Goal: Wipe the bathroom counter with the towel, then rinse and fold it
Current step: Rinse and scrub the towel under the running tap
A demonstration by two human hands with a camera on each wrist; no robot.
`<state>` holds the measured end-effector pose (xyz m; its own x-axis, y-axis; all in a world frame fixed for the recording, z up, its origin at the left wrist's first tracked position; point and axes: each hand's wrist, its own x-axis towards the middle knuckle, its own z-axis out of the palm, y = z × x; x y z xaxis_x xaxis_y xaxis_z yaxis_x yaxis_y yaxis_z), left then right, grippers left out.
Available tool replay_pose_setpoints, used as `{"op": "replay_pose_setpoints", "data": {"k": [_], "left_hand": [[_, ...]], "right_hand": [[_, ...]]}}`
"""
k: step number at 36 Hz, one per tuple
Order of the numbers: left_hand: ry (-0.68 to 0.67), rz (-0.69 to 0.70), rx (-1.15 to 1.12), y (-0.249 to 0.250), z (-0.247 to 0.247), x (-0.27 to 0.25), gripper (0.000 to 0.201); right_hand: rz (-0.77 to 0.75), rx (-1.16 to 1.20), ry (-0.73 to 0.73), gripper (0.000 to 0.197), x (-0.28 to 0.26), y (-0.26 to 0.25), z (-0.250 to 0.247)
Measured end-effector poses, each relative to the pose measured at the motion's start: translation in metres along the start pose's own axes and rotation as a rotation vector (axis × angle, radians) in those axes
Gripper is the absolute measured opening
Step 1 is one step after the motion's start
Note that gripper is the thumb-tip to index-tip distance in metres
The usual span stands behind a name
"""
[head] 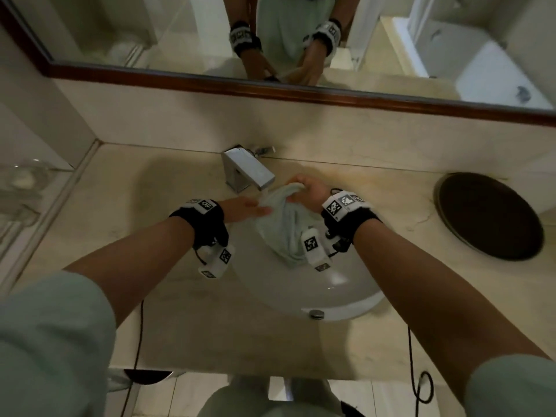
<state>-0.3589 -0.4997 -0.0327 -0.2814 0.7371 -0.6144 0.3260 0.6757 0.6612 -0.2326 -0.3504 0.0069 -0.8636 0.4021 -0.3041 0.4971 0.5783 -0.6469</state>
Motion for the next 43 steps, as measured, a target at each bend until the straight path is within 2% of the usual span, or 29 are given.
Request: {"op": "replay_pose_setpoints", "data": {"k": [2, 6, 8, 10, 12, 15, 18, 20, 21, 25, 27, 29, 32, 34, 38, 41, 43], "left_hand": [[-0.043, 0.029, 0.023, -0.003, 0.004, 0.001, 0.063], [0.012, -0.041, 0.058, -0.017, 0.005, 0.006, 0.046], [-0.012, -0.076, 0.003, -0.018, 0.008, 0.001, 0.056], [-0.047, -0.062, 0.039, -0.019, 0.008, 0.001, 0.076], [-0.044, -0.021, 0.1, -0.017, 0.007, 0.0, 0.08], [0.032, 0.033, -0.075, -0.016, 0.003, -0.003, 0.07], [0.091, 0.13, -0.53, -0.016, -0.003, -0.005, 0.02], [0.212, 0.155, -0.623, -0.015, -0.01, -0.005, 0.013], [0.28, 0.167, -0.585, -0.014, -0.013, -0.005, 0.015], [0.428, 0.153, -0.243, -0.017, -0.017, 0.0, 0.055], [0.455, 0.122, -0.04, -0.02, -0.015, 0.002, 0.065], [0.448, 0.133, 0.067, -0.021, -0.012, 0.002, 0.076], [0.466, 0.239, 0.134, -0.022, -0.008, 0.001, 0.103], [0.498, 0.304, 0.194, -0.024, -0.006, 0.006, 0.097], [0.519, 0.289, 0.292, -0.027, 0.001, 0.02, 0.043], [0.573, 0.284, 0.301, -0.03, 0.01, 0.028, 0.044], [0.534, 0.247, 0.361, -0.037, 0.016, 0.035, 0.05]], "right_hand": [[-0.001, 0.022, 0.034, 0.02, 0.002, -0.006, 0.0], [0.031, 0.112, 0.077, 0.009, 0.006, -0.001, -0.008], [0.052, 0.201, 0.098, 0.01, 0.003, 0.001, -0.012], [0.093, 0.289, 0.11, 0.022, 0.002, 0.003, -0.014], [0.098, 0.322, 0.126, 0.025, 0.003, 0.005, -0.015], [0.057, 0.43, 0.178, 0.03, -0.003, -0.004, -0.021], [0.003, 0.56, 0.19, 0.032, -0.006, -0.009, -0.028], [-0.052, 0.591, 0.2, 0.035, -0.008, -0.011, -0.032], [-0.076, 0.58, 0.215, 0.037, -0.007, -0.011, -0.032], [-0.106, 0.426, 0.23, 0.043, 0.003, -0.002, -0.025], [-0.113, 0.341, 0.19, 0.045, 0.007, 0.003, -0.019], [-0.125, 0.264, 0.142, 0.042, 0.011, 0.008, -0.014], [-0.09, 0.154, 0.124, 0.045, 0.019, 0.015, -0.005], [-0.04, 0.079, 0.135, 0.041, 0.026, 0.02, 0.002], [0.083, -0.019, 0.262, 0.025, 0.036, 0.027, 0.016], [0.162, -0.041, 0.32, 0.021, 0.045, 0.031, 0.026], [0.2, -0.045, 0.329, 0.017, 0.05, 0.035, 0.033]]}}
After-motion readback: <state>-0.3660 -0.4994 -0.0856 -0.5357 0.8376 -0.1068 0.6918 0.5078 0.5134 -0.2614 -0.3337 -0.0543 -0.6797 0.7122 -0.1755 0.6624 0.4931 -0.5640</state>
